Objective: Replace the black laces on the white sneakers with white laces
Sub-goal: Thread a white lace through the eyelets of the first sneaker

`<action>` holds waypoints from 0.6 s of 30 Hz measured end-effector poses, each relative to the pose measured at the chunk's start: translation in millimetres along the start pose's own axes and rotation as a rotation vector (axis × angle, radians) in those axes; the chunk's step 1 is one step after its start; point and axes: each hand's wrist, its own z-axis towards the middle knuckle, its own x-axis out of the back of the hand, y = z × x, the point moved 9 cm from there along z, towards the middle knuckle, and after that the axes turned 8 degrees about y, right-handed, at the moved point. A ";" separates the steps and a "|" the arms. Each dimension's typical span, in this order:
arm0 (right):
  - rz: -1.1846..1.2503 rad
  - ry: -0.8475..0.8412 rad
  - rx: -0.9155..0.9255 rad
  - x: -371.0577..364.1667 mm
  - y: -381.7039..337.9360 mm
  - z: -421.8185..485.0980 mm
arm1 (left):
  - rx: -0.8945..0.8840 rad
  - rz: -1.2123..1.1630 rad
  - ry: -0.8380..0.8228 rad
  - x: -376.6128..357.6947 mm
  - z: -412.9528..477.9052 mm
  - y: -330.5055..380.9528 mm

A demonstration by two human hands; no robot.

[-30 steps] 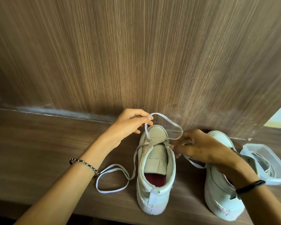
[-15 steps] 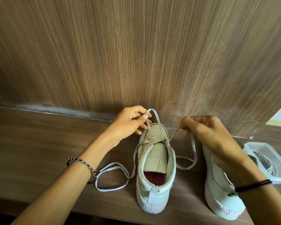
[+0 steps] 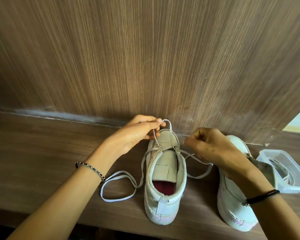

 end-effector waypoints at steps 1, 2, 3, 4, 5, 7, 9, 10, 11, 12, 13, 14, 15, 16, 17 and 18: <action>-0.070 -0.023 0.001 -3.2 3.2 0.6 | 0.002 0.000 0.000 -0.3 -0.1 0.7; -0.116 -0.057 0.000 -6.5 5.0 1.4 | 0.006 -0.005 0.002 -0.1 -0.1 1.0; -0.142 -0.109 0.002 -10.3 5.1 0.5 | 0.009 -0.013 0.005 0.2 -0.3 1.2; -0.155 -0.169 0.007 -14.5 4.3 -1.5 | 0.013 -0.021 0.009 0.8 -0.3 0.8; -0.166 -0.222 0.020 -18.0 2.7 -4.1 | 0.015 -0.023 0.013 1.5 -0.4 0.7; -0.201 -0.253 0.077 -18.6 -2.9 -7.2 | 0.013 -0.008 0.018 2.6 -0.1 0.6; -0.243 -0.220 0.124 -14.3 -7.3 -6.8 | 0.010 0.010 0.015 3.1 0.4 0.3; -0.265 -0.197 0.128 -11.6 -7.7 -5.9 | 0.011 0.019 0.012 3.2 0.7 0.0; -0.290 -0.162 0.123 -8.1 -6.8 -4.7 | 0.010 0.025 0.008 3.3 0.8 -0.1; -0.317 -0.117 0.115 -4.1 -5.4 -3.0 | 0.008 0.029 0.004 3.3 1.0 -0.3; -0.344 -0.070 0.111 -0.3 -4.3 -1.6 | 0.005 0.032 -0.001 3.1 1.1 -0.4; -0.372 -0.031 0.114 2.1 -3.4 -0.8 | 0.003 0.037 -0.006 2.7 1.4 -1.0; -0.392 -0.004 0.124 2.9 -2.9 -0.4 | 0.001 0.047 -0.011 2.3 1.5 -1.6; -0.397 0.015 0.142 3.1 -3.4 -0.6 | -0.001 0.059 -0.015 1.9 1.7 -2.3; -0.391 0.030 0.164 3.2 -4.8 -0.6 | -0.003 0.072 -0.020 1.3 1.7 -2.8; -0.377 0.031 0.176 2.7 -6.0 -0.5 | -0.006 0.084 -0.024 0.6 1.5 -3.1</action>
